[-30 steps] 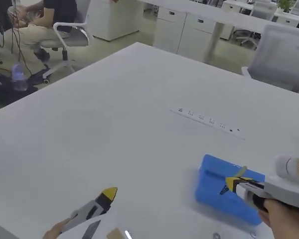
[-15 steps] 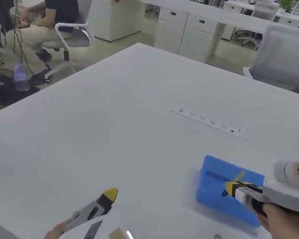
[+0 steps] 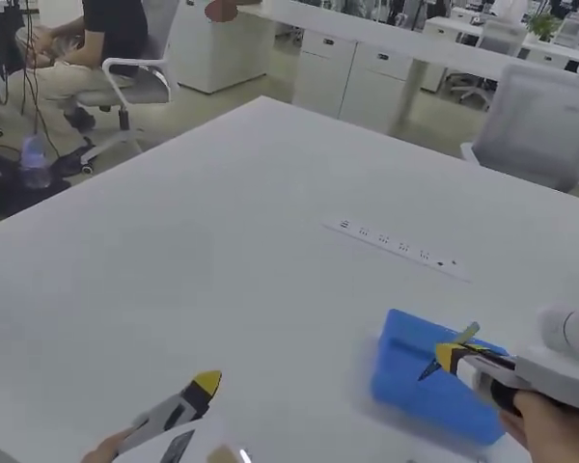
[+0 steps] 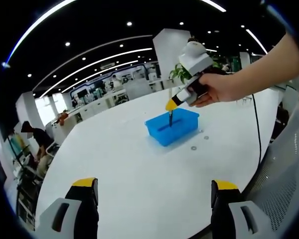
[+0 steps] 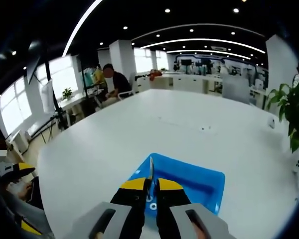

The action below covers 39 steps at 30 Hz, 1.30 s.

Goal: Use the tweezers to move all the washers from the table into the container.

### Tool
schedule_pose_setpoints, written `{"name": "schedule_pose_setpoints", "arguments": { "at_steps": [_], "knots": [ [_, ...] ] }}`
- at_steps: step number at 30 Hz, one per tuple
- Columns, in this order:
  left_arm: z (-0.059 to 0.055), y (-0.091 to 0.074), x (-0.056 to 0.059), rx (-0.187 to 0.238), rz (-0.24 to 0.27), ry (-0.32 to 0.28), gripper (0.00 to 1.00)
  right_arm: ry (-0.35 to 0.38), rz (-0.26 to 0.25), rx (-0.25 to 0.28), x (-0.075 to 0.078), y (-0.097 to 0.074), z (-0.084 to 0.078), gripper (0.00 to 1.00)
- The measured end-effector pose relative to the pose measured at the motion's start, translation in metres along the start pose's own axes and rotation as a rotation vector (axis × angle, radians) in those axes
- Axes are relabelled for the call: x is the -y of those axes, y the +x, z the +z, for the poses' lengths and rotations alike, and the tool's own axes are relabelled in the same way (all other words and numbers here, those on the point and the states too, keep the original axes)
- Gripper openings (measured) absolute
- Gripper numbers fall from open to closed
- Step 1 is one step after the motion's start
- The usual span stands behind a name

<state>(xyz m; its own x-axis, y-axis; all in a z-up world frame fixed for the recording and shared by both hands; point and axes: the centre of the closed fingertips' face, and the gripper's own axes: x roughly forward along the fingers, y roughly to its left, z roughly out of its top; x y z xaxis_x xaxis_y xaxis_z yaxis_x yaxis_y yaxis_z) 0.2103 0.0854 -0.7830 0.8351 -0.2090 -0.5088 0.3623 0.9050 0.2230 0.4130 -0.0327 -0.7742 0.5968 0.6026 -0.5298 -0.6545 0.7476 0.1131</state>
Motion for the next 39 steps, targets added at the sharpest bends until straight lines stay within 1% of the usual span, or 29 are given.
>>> {"name": "schedule_pose_setpoints", "arguments": {
  "at_steps": [1, 4, 5, 7, 9, 11, 15, 18, 22, 24, 30, 34, 36, 39],
  "knots": [
    [0.0, 0.0, 0.0, 0.0, 0.002, 0.0, 0.97, -0.005, 0.003, 0.005, -0.002, -0.003, 0.002, 0.03],
    [0.0, 0.0, 0.0, -0.001, 0.003, 0.004, 0.97, -0.073, 0.004, 0.014, -0.011, -0.014, 0.006, 0.03],
    [0.0, 0.0, 0.0, 0.0, 0.003, 0.004, 0.97, -0.08, 0.006, 0.014, -0.013, -0.017, 0.006, 0.03],
    [0.001, 0.0, 0.0, 0.004, 0.002, 0.005, 0.97, -0.092, 0.013, 0.011, -0.018, -0.023, 0.003, 0.03],
    [0.0, 0.0, 0.0, 0.002, 0.0, 0.005, 0.96, -0.129, 0.019, -0.007, -0.023, -0.027, -0.003, 0.03],
    [0.0, 0.0, 0.0, 0.0, 0.001, 0.008, 0.96, -0.143, 0.023, -0.013, -0.028, -0.03, -0.007, 0.03],
    [-0.001, 0.0, 0.001, -0.002, -0.004, 0.009, 0.97, -0.121, 0.032, -0.023, -0.034, -0.033, -0.014, 0.03],
    [-0.001, 0.0, 0.002, -0.003, -0.007, 0.008, 0.97, -0.058, 0.038, -0.01, -0.037, -0.036, -0.017, 0.03],
    [-0.001, 0.001, 0.002, -0.006, -0.008, 0.013, 0.96, -0.038, 0.026, -0.016, -0.035, -0.038, -0.025, 0.03],
    [-0.002, 0.001, 0.002, -0.007, -0.007, 0.016, 0.96, -0.005, 0.028, -0.022, -0.035, -0.039, -0.032, 0.03],
    [-0.003, 0.001, 0.002, -0.014, -0.003, 0.022, 0.96, 0.026, 0.026, -0.047, -0.035, -0.038, -0.05, 0.03],
    [-0.004, 0.002, 0.001, -0.019, -0.001, 0.025, 0.96, 0.024, 0.028, -0.068, -0.038, -0.037, -0.06, 0.03],
    [-0.005, 0.002, 0.001, -0.024, -0.001, 0.028, 0.96, 0.028, 0.028, -0.084, -0.038, -0.036, -0.066, 0.03],
    [-0.005, 0.002, 0.002, -0.028, -0.001, 0.03, 0.96, 0.031, 0.029, -0.094, -0.036, -0.035, -0.07, 0.03]
  ]
}}
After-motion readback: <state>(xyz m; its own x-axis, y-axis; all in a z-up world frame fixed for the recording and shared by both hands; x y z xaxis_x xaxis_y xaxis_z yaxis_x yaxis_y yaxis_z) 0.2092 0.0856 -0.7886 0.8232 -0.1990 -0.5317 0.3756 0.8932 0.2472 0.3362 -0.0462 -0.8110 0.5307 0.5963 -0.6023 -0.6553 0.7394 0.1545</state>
